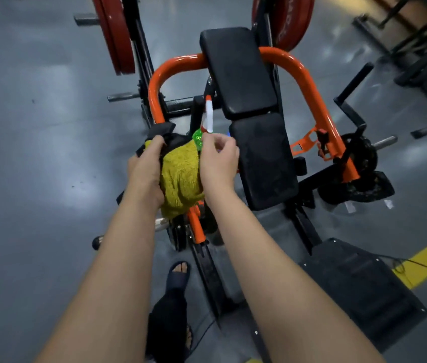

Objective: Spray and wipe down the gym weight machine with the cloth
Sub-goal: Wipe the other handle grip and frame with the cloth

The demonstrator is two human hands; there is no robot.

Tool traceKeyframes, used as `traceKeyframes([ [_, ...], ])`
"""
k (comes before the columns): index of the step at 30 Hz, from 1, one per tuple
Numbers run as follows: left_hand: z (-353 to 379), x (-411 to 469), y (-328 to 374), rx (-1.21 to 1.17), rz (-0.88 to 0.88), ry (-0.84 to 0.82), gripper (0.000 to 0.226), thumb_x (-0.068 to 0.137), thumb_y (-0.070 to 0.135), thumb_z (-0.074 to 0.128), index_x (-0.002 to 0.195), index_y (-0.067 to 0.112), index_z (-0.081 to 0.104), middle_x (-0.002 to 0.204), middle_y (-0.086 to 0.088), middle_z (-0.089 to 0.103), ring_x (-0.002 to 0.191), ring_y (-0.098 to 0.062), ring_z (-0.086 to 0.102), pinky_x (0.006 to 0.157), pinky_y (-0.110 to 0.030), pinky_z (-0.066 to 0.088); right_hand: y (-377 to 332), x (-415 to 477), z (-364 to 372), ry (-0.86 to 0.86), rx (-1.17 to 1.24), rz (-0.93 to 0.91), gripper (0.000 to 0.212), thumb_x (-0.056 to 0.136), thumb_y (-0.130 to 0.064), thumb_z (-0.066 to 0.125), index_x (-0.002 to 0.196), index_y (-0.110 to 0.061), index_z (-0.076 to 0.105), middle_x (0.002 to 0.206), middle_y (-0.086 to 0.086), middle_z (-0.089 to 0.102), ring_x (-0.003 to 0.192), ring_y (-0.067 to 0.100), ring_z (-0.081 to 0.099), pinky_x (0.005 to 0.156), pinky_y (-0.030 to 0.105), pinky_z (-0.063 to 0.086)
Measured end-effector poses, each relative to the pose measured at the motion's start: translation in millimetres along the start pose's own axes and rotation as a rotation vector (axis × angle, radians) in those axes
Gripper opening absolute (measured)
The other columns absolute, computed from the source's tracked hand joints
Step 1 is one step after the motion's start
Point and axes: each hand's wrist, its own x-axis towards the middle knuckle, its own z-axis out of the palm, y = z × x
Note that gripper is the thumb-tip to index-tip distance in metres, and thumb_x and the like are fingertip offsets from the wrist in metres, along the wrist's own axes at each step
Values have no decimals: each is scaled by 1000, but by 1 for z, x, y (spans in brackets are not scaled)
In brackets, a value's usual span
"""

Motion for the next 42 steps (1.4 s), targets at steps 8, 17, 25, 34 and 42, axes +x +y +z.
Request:
traceKeyframes([
  [8, 15, 73, 22, -19, -25, 107, 42, 81, 21, 71, 118, 1, 72, 101, -17, 74, 85, -33, 72, 81, -52, 60, 9, 113, 49, -46, -367, 3, 96, 88, -53, 72, 161, -14, 22, 160, 10, 21, 142, 34, 28, 116, 48, 33],
  [17, 95, 99, 38, 156, 123, -29, 18, 69, 13, 67, 86, 17, 63, 82, -11, 61, 78, -25, 61, 75, -42, 53, 3, 152, 27, -67, -332, 170, 36, 106, -33, 52, 118, -4, 70, 108, 20, 70, 103, 38, 64, 72, 33, 38],
  [25, 201, 69, 16, 454, 167, -554, 46, 62, 17, 72, 108, 14, 66, 91, 2, 73, 84, -16, 68, 75, -28, 56, -10, 177, -94, 74, -268, 248, 28, 95, -41, 66, 90, -15, 75, 90, 12, 74, 95, 37, 69, 84, 49, 56],
  [34, 332, 93, -60, 668, 56, -568, 19, 85, -1, 69, 97, 13, 70, 93, -3, 74, 91, -22, 69, 77, -32, 55, -17, 278, -223, 33, -343, 274, 24, 96, -35, 60, 87, -13, 63, 80, 6, 62, 79, 30, 63, 61, 33, 41],
  [42, 466, 136, -157, 559, -113, -310, 36, 83, 1, 74, 117, 8, 64, 105, -16, 74, 90, -28, 73, 79, -43, 60, 22, 417, -308, -123, -404, 258, 41, 97, -49, 58, 103, -11, 73, 104, 16, 73, 100, 38, 67, 82, 39, 52],
])
